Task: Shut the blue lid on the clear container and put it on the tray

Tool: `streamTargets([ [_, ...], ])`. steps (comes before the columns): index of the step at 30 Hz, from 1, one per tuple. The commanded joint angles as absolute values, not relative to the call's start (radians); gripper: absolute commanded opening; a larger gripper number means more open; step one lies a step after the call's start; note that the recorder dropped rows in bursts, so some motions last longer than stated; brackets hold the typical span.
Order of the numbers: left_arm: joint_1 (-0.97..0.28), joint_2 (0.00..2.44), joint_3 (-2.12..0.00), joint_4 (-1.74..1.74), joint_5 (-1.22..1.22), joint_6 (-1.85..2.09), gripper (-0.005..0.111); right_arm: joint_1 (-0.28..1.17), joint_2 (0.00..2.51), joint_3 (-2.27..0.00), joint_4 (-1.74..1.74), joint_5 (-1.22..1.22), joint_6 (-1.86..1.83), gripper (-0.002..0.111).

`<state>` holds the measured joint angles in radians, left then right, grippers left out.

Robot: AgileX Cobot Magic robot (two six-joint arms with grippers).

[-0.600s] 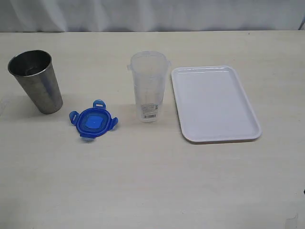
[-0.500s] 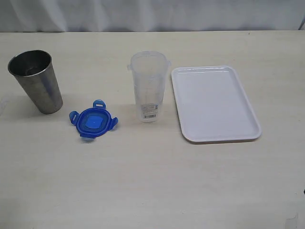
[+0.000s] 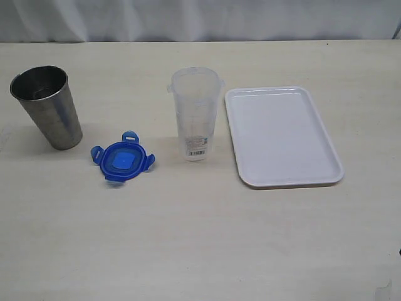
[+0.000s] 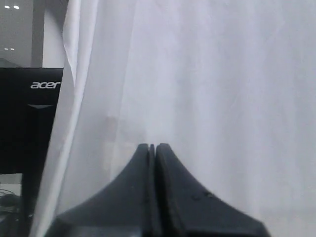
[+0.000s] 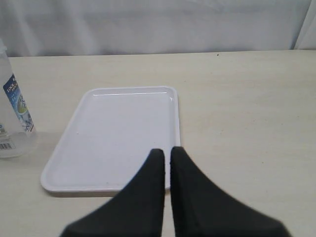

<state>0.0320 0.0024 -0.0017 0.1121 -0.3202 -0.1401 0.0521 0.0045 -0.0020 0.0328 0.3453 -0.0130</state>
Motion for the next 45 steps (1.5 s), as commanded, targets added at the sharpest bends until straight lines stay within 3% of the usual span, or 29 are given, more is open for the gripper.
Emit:
streamTargets([
  [1,0.024,0.0,0.0,0.09,-0.411,-0.268,0.001,0.048,0.0,0.0,0.037,0.345,-0.012,0.004],
  [2,0.024,0.0,0.0,0.09,-0.43,-0.268,0.004,0.048,0.0,0.0,0.037,0.345,-0.012,0.004],
  [3,0.024,0.0,0.0,0.093,-0.453,-0.266,0.016,0.048,0.0,0.0,0.037,0.345,-0.012,0.004],
  [5,0.024,0.038,0.0,0.093,-0.474,-0.266,0.054,0.048,0.0,0.0,0.037,0.345,-0.012,0.004],
  [6,0.024,0.076,0.0,0.093,-0.502,-0.266,0.079,0.048,0.0,0.0,0.037,0.345,-0.012,0.004],
  [7,0.024,0.097,0.0,0.093,-0.523,-0.266,0.092,0.048,0.0,0.0,0.037,0.345,-0.012,0.004],
  [9,0.024,0.159,0.0,0.093,-0.557,-0.266,0.105,0.048,0.0,0.0,0.037,0.345,-0.012,0.004],
  [29,0.024,1.282,-0.019,0.197,-1.213,-0.123,0.105,0.048,0.0,0.0,0.037,0.345,-0.012,0.004],
  [45,0.024,1.736,-0.189,0.276,-1.221,-0.052,0.105,0.048,0.0,0.0,0.037,0.345,-0.012,0.004],
])
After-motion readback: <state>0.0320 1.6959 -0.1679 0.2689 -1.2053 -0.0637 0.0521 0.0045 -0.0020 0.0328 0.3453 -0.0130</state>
